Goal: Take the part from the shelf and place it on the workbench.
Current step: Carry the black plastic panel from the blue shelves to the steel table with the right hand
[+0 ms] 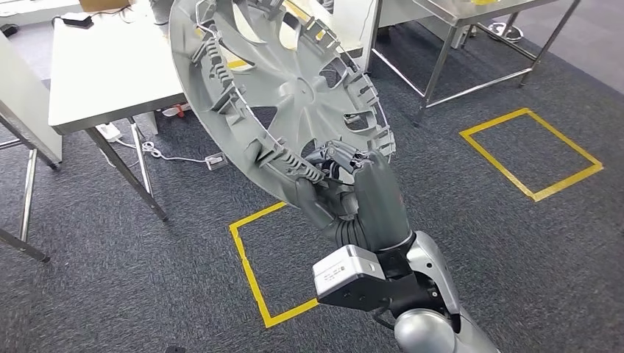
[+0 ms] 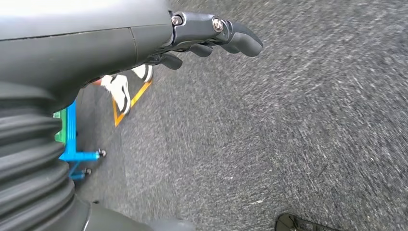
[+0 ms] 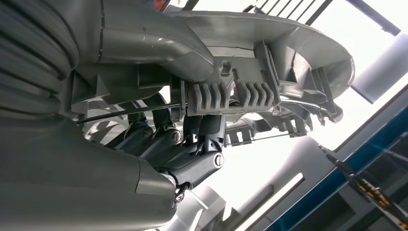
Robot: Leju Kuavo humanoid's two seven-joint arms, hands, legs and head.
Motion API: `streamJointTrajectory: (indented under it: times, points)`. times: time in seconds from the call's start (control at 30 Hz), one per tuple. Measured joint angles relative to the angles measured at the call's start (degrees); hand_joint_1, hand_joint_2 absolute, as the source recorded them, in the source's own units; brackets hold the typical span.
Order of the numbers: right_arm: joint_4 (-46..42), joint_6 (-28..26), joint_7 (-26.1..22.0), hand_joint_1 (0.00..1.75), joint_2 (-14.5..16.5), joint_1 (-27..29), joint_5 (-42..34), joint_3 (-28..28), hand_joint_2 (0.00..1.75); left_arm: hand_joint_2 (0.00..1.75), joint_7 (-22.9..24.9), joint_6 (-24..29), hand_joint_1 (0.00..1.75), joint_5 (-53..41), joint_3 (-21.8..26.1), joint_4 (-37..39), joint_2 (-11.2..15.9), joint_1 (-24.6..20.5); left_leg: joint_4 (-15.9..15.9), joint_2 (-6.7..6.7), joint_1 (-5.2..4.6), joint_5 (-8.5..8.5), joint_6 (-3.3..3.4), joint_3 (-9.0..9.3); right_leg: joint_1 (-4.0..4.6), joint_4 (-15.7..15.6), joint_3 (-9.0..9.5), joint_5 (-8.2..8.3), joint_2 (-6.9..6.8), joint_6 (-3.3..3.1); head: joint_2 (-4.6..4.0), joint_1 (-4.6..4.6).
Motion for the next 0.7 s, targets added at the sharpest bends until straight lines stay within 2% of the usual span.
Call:
streamJointTrajectory:
  times: [0.03,0.07,0.1,0.13,0.17,0.2,0.27,0.3,0.33,0.37,0.4,0.47,0.53,0.6,0.67,0.7]
  points:
    - [0.0,0.0,0.0,1.75,0.0,-0.1,0.0,0.0,1.75,1.75,0.0,0.0,0.00,0.0,0.1,0.0,0.0,0.0,-0.1,-0.44,0.07,0.12,-0.33,-0.12,0.17,-1.9,0.76,0.49,0.58,-0.21,0.00,0.02]
    - [0.0,-0.1,-0.1,1.75,0.0,-0.1,0.0,0.0,1.75,1.75,0.0,-0.1,0.00,0.0,0.1,0.0,-0.1,0.0,-0.2,-0.83,0.16,0.26,-0.73,-0.25,0.34,-2.2,0.83,0.39,0.68,-0.35,0.00,0.04]
    - [0.0,-0.1,-0.1,1.75,0.0,-0.2,0.0,0.0,1.75,1.75,0.1,-0.1,0.00,0.1,0.2,0.0,-0.1,0.1,-0.3,-1.26,0.20,0.40,-1.14,-0.33,0.45,-2.5,0.86,0.56,0.28,-0.59,0.00,0.10]
    - [0.0,-0.1,0.0,1.75,0.0,-0.3,0.0,0.0,1.75,1.75,0.1,-0.1,0.00,0.1,0.2,0.1,0.0,0.2,-0.4,-1.18,0.22,0.42,-1.46,-0.40,0.32,-2.7,1.00,0.73,-0.22,-0.89,0.00,0.16]
    - [0.0,-0.2,0.0,1.75,0.1,-0.3,0.0,0.0,1.75,1.75,0.2,-0.1,0.00,0.1,0.2,0.1,-0.1,0.2,0.0,-0.37,0.12,0.01,-1.74,-0.65,0.16,-3.0,1.19,0.91,-0.64,-1.27,0.01,0.03]
    - [0.0,-0.4,0.0,1.75,0.2,-0.3,0.0,0.0,1.75,1.75,0.2,-0.1,0.00,0.1,0.3,0.1,-0.1,0.2,1.5,0.91,0.02,-1.02,-2.00,-1.35,-0.02,-3.3,1.36,1.08,-1.10,-1.61,0.01,-0.14]
    - [-0.1,-0.9,0.0,1.75,0.2,-0.3,0.0,0.0,1.75,1.75,0.3,-0.1,0.00,0.0,0.3,0.1,-0.1,0.1,7.8,3.64,-0.03,-4.55,-2.50,-4.17,-0.12,-3.5,1.48,1.18,-1.91,-2.03,0.02,-0.48]
    - [-0.1,-1.1,-0.1,1.75,0.2,-0.3,0.1,0.0,1.75,1.75,0.3,-0.1,0.00,0.0,0.3,0.1,-0.1,0.0,11.7,4.17,0.06,-6.25,-2.78,-5.91,-0.12,-3.5,1.44,1.15,-2.32,-2.08,0.01,-0.52]
    - [-0.1,-1.3,-0.1,1.75,0.2,-0.2,0.1,0.0,1.75,1.75,0.4,-0.1,0.00,0.0,0.3,0.1,-0.1,0.0,14.4,4.36,0.15,-7.11,-3.00,-7.09,-0.12,-3.5,1.42,1.12,-2.68,-2.10,0.01,-0.52]
    - [-0.1,-1.5,-0.1,1.75,0.2,-0.2,0.0,0.0,1.75,1.75,0.4,-0.1,0.00,0.0,0.4,0.1,-0.1,0.0,15.3,4.44,0.24,-6.96,-3.18,-7.33,-0.13,-3.4,1.40,1.10,-2.97,-2.08,0.01,-0.54]
    - [-0.1,-1.5,-0.1,1.75,0.2,-0.2,0.0,0.0,1.75,1.75,0.5,-0.1,0.00,0.0,0.4,0.1,-0.1,0.1,13.7,4.53,0.34,-5.74,-3.30,-6.36,-0.16,-3.4,1.41,1.06,-3.17,-2.01,0.00,-0.55]
    - [-0.1,-1.6,-0.1,1.75,0.3,-0.2,0.0,0.0,1.75,1.75,0.5,-0.1,0.00,0.0,0.4,0.0,-0.1,0.0,5.9,5.01,0.47,-2.50,-3.29,-2.03,-0.19,-3.0,1.42,0.85,-3.45,-1.62,0.00,-0.55]
    - [-0.1,-1.6,-0.1,1.75,0.3,-0.4,0.0,0.0,1.75,1.75,0.5,-0.1,0.00,-0.1,0.5,0.0,-0.1,0.0,0.4,5.34,0.42,-1.10,-2.65,0.92,0.05,-2.5,1.22,0.49,-3.58,-1.15,0.00,-0.50]
    - [-0.1,-1.7,-0.1,1.75,0.4,-0.4,0.0,0.0,1.75,1.75,0.5,-0.2,0.00,-0.2,0.5,0.0,-0.2,0.0,-0.3,5.18,0.36,-1.03,-2.05,1.24,0.38,-2.3,1.05,0.44,-3.58,-1.46,0.00,-0.42]
    - [-0.1,-1.9,-0.1,1.75,0.3,-0.4,0.1,0.0,1.75,1.75,0.4,-0.3,0.00,-0.2,0.5,0.1,-0.2,0.0,-0.3,5.05,0.29,-0.97,-1.78,1.18,0.43,-2.5,1.13,0.65,-3.58,-1.83,0.00,-0.35]
    - [-0.1,-2.1,-0.1,1.75,0.3,-0.4,0.1,0.0,1.75,1.75,0.4,-0.4,0.00,-0.2,0.5,0.1,-0.2,0.0,-0.3,5.01,0.23,-0.97,-1.62,1.15,0.40,-2.7,1.20,0.73,-3.59,-1.71,0.00,-0.33]
